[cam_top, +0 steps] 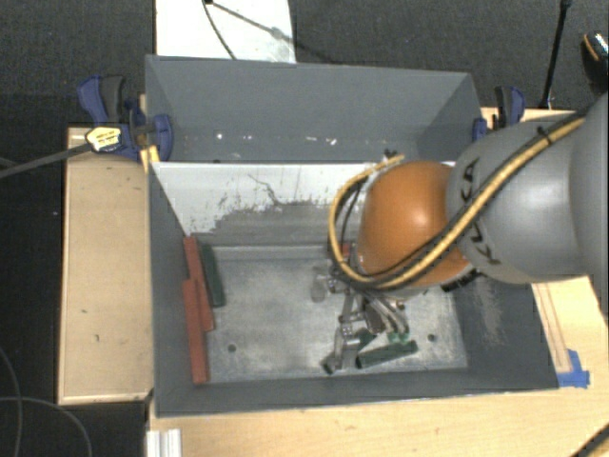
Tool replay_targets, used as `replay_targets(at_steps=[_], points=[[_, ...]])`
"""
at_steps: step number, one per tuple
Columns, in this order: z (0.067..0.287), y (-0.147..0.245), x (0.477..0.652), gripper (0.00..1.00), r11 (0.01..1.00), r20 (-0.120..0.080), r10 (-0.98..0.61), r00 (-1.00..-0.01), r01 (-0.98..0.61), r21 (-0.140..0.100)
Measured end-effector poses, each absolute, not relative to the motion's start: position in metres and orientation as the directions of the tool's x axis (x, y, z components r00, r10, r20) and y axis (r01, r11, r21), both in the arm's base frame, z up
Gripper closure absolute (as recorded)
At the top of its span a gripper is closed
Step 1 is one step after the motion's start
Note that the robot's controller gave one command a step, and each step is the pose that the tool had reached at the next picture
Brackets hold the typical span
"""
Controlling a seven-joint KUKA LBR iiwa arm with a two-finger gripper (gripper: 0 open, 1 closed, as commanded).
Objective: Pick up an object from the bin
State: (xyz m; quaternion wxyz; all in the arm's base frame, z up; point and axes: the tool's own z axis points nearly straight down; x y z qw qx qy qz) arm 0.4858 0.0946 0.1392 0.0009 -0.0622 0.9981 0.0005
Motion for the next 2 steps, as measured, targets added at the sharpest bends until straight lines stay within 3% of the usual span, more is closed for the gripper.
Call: replay_targets(at_steps=[1, 2], points=[[0.0691, 0.0451, 0.4931, 0.00, 0.995, 0.003, 0.100, -0.995, 0.100, 0.000], [0.0723, 0.0461, 0.4952, 1.00, 0.995, -0.004, 0.099, -0.995, 0.099, 0.002]])
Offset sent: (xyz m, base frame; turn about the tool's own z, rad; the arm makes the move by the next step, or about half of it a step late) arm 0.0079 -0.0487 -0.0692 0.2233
